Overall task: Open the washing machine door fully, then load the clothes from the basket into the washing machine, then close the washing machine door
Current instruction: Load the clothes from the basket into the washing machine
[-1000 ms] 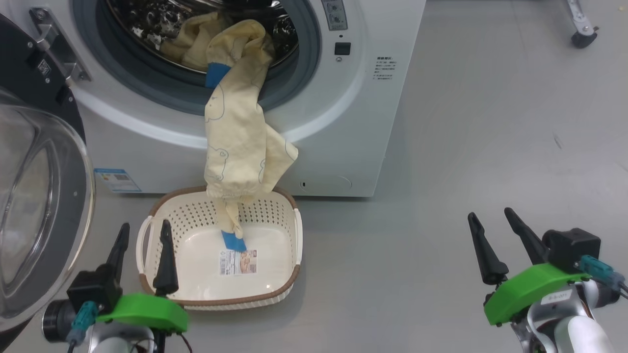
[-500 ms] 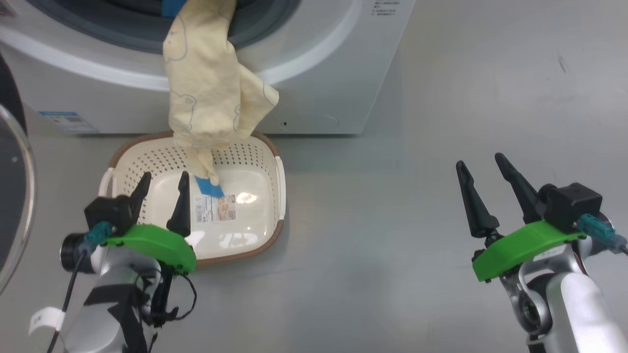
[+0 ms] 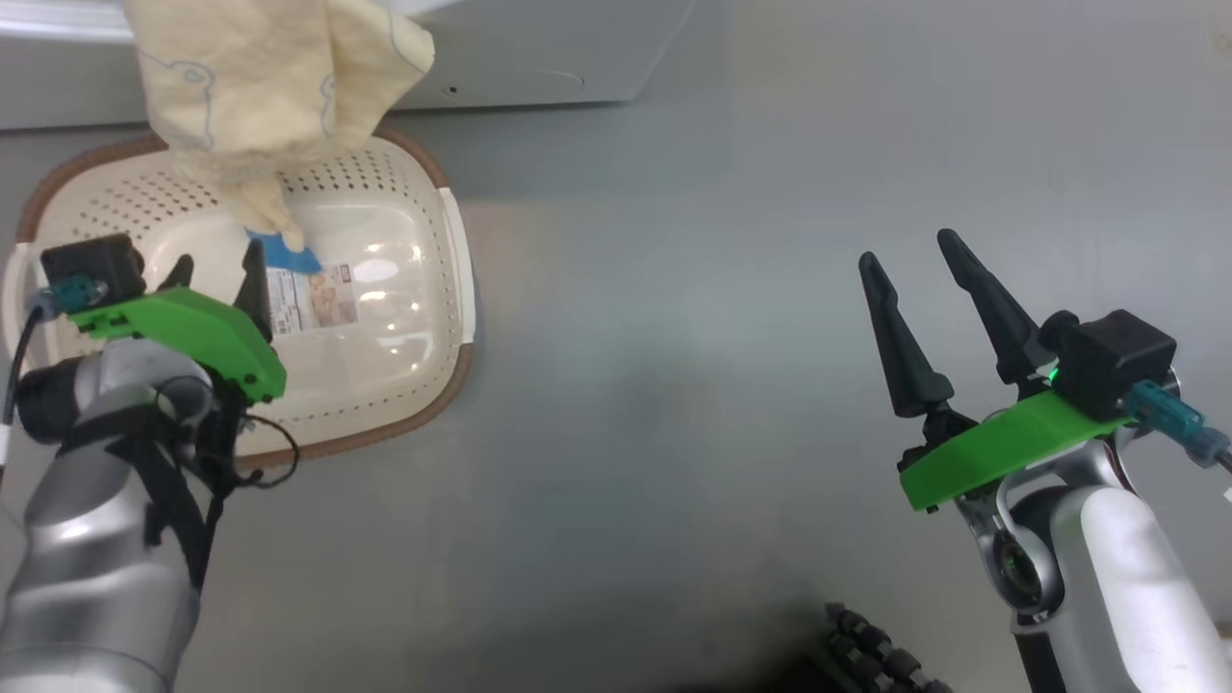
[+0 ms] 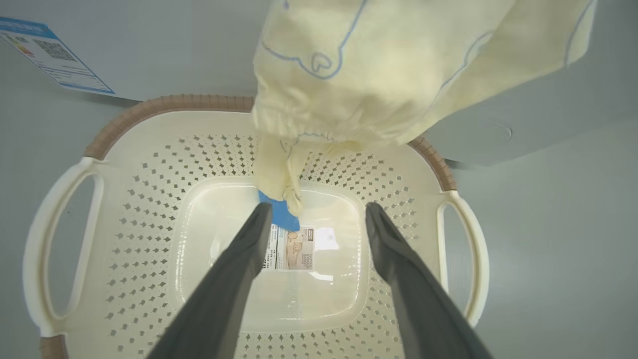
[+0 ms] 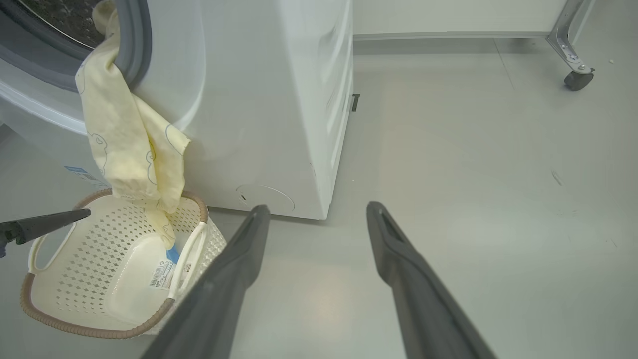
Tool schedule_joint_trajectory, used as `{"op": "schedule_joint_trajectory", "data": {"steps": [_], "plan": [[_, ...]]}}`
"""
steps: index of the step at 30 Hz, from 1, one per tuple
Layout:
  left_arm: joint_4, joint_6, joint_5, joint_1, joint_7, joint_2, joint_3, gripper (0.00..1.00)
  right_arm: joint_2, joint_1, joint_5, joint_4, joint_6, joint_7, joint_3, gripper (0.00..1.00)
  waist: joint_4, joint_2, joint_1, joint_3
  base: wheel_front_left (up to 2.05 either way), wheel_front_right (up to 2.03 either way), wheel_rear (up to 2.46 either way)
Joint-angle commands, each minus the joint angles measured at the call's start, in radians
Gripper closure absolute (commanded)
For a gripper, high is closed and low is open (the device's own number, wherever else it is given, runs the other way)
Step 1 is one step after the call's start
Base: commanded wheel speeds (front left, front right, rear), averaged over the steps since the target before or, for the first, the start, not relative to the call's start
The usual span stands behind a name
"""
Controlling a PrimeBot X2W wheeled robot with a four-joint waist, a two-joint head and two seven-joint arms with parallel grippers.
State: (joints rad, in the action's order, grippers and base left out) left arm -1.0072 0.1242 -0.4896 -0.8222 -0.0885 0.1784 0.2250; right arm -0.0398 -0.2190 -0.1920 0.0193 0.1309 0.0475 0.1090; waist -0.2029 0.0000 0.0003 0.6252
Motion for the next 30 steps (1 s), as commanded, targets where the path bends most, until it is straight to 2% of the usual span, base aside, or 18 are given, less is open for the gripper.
{"op": "schedule_joint_trajectory", "data": {"steps": [1, 6, 12, 18, 25, 26, 27, 30], "plan": [[-0.008, 0.006, -0.040, -0.045, 0.027, 0.053, -0.014, 0.00, -0.010, -0.005, -0.007, 0.037, 0.000, 0.016, 0.025, 0.00, -0.053, 0.0000, -0.0003, 0.080, 0.00, 0.00, 0.00], [0.001, 0.006, -0.127, -0.101, 0.070, 0.091, 0.041, 0.00, -0.010, 0.000, -0.012, 0.043, 0.000, 0.027, 0.031, 0.00, -0.072, 0.0000, -0.0003, 0.127, 0.00, 0.00, 0.00], [-0.007, 0.006, -0.218, -0.173, 0.080, 0.176, 0.090, 0.00, -0.010, 0.007, -0.017, 0.053, 0.000, 0.040, 0.046, 0.00, -0.101, 0.0000, -0.0003, 0.172, 0.00, 0.00, 0.00], [-0.030, 0.006, -0.261, -0.240, 0.080, 0.238, 0.133, 0.00, -0.010, 0.023, -0.028, 0.061, 0.000, 0.048, 0.048, 0.00, -0.123, 0.0000, -0.0003, 0.196, 0.00, 0.00, 0.00], [-0.025, 0.006, -0.299, -0.300, 0.090, 0.273, 0.206, 0.00, -0.010, 0.032, -0.040, 0.068, 0.000, 0.055, 0.061, 0.00, -0.141, 0.0000, -0.0003, 0.220, 0.00, 0.00, 0.00], [-0.021, 0.006, -0.306, -0.306, 0.088, 0.277, 0.216, 0.63, -0.010, 0.031, -0.041, 0.068, 0.000, 0.057, 0.062, 0.00, -0.144, 0.0000, -0.0003, 0.222, 0.00, 0.00, 0.00], [-0.017, 0.006, -0.313, -0.311, 0.088, 0.281, 0.226, 1.00, -0.010, 0.031, -0.042, 0.067, 0.000, 0.059, 0.063, 0.00, -0.146, 0.0000, -0.0003, 0.224, 0.00, 0.00, 0.00], [-0.010, 0.006, -0.334, -0.323, 0.081, 0.293, 0.253, 1.00, -0.010, 0.030, -0.047, 0.064, 0.000, 0.065, 0.060, 0.00, -0.150, 0.0000, -0.0003, 0.231, 0.00, 0.00, 0.00]]}}
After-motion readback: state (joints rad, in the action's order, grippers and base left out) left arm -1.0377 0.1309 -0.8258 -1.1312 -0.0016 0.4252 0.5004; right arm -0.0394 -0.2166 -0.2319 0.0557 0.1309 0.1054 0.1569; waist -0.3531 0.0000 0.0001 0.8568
